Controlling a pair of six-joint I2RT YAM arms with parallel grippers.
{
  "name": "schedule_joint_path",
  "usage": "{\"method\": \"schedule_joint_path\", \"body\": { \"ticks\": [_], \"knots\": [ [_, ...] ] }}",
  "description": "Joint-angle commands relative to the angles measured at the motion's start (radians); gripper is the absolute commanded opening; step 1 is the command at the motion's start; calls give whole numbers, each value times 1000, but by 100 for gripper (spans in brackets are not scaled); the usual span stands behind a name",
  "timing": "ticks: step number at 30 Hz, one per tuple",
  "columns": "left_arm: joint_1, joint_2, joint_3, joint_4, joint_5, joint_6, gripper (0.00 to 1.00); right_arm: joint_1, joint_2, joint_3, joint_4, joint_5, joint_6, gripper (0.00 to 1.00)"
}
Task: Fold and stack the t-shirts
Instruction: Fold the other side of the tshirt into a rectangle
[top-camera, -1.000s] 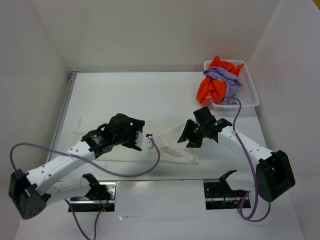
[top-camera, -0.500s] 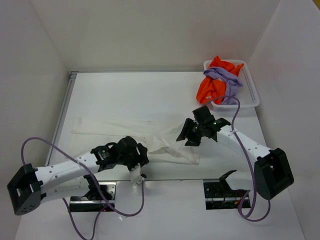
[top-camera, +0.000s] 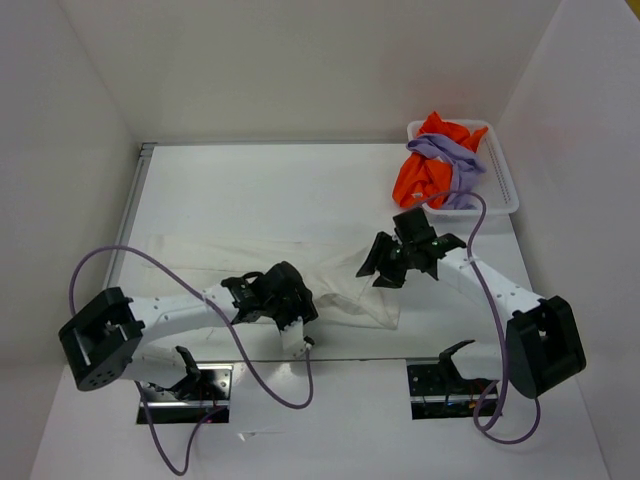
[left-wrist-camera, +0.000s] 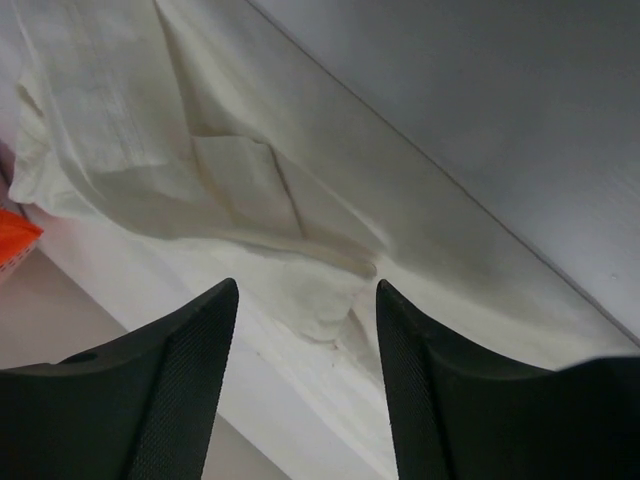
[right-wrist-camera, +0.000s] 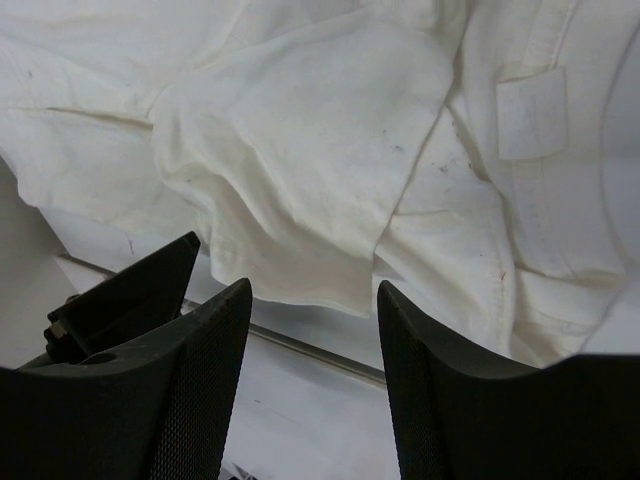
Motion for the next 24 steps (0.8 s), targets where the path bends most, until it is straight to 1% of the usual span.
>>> {"method": "schedule_joint_path", "body": {
  "ticks": [1, 3, 6, 7, 8, 10, 12, 15, 16, 18, 19, 20, 24],
  "knots": [
    [-2, 68, 66, -41, 23, 17, 63, -22, 5, 17, 35, -20, -40, 59],
    [-2, 68, 66, -51, 23, 17, 62, -32, 5, 17, 24, -20, -40, 59],
    [-2, 56, 29, -8, 23, 17, 61, -52, 5, 8, 24, -38, -51, 59],
    [-2, 82, 43, 2, 14, 8, 61, -52, 5, 8, 24, -51, -51, 59],
    [-2, 100, 58, 2, 14, -6, 55, -52, 5, 8, 24, -60, -51, 59],
    [-2, 152, 92, -10, -23, -64, 49, -52, 15, -1, 24, -72, -62, 59],
    [-2, 163, 120, -24, -33, -89, 43, -52, 15, -20, 3, -72, -73, 59],
    [-2, 163, 108, -49, -24, -89, 39, -52, 15, -31, 3, -72, -73, 59],
    [-2, 154, 107, -49, -24, -89, 33, -52, 15, -40, 3, -81, -73, 59],
    [-2, 154, 107, -58, -24, -100, 25, -52, 15, -40, 3, -82, -63, 59],
    [-2, 154, 107, -72, -40, -120, 21, -52, 24, -40, 3, -63, -54, 59],
    [-2, 154, 120, -84, -52, -120, 18, -52, 24, -31, 3, -25, -42, 59],
    [-2, 97, 109, -129, -61, -129, 15, -52, 33, 20, 3, 102, -16, 59]
  ]
}}
